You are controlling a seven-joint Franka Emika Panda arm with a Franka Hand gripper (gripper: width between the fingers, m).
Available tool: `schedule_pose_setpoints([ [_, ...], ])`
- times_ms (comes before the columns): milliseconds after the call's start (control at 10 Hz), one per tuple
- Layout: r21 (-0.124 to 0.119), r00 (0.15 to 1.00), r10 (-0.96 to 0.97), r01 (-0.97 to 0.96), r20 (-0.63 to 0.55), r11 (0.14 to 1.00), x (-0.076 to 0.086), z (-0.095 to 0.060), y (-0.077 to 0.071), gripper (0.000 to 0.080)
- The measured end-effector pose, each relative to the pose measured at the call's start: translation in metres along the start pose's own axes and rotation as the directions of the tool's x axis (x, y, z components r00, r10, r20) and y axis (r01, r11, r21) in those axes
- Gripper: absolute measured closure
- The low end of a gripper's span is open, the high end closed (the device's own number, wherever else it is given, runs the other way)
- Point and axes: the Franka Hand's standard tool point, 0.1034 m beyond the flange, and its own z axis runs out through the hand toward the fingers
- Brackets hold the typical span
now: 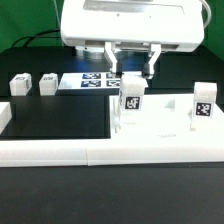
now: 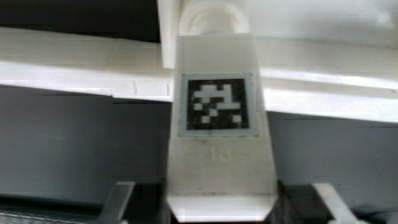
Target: Assemble square table
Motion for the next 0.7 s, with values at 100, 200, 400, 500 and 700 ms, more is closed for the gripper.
schedule_pose_setpoints([
  [100,0.000,1.000,-0.003,0.003,0.003,1.000,-0.0016,0.0011,0.0000,0.0512],
  [200,0.000,1.000,-0.006,0.006,0.004,1.000,-0.0017,0.0011,0.0000,0.0512],
  [400,0.000,1.000,-0.015,0.015,0.004,1.000,-0.0017,0.0011,0.0000,0.0293],
  [500,0.000,1.000,-0.020,0.020,0.004,1.000,-0.0017,0.0011,0.0000,0.0195],
  [700,0.000,1.000,-0.025,0.025,0.004,1.000,-0.0017,0.0011,0.0000,0.0159],
])
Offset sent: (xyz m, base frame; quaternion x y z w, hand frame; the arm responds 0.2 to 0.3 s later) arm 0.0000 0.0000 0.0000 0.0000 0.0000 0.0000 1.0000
